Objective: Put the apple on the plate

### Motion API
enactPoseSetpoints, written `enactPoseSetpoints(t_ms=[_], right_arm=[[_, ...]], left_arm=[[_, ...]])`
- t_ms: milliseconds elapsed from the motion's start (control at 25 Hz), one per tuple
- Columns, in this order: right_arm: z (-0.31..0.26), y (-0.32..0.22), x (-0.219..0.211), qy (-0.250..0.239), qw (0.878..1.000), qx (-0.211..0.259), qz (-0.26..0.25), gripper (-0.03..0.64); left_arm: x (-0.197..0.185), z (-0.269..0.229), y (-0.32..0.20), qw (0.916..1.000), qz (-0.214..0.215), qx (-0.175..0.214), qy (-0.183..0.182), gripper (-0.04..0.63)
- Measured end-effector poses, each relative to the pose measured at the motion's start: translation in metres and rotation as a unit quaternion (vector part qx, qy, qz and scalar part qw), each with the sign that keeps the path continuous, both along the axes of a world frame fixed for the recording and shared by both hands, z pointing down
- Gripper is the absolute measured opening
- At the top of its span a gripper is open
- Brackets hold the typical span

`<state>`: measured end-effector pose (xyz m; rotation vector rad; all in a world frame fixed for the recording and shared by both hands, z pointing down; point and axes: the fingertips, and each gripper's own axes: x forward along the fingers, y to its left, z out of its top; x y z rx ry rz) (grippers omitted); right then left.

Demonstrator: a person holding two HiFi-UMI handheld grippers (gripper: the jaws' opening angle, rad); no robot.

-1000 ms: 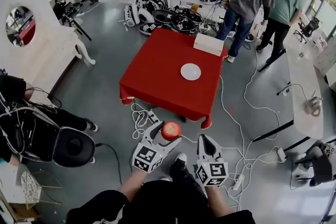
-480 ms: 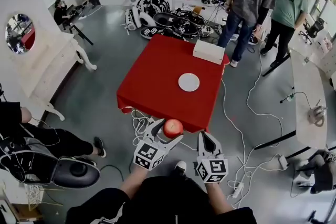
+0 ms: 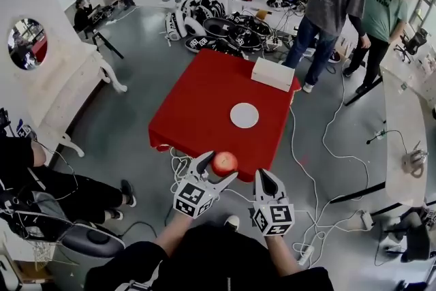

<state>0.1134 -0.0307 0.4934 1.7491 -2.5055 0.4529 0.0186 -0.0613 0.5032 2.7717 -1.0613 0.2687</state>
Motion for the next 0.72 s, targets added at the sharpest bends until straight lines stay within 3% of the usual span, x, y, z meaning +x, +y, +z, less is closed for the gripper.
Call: enactPoseSetpoints(t_ms=[320, 720], right_arm=[[0.012, -0.006, 0.018, 0.001, 1.0, -0.009, -0.006, 0.011], [0.022, -0.036, 0.004, 0.005, 0.999, -0.024, -0.02, 0.011]], left_arm=[[0.016, 0.01, -0.008, 1.0, -0.008, -0.005, 0.001, 0.378], [0.008, 0.02, -0.033, 0.9997, -0.012, -0.021, 0.007, 0.378]])
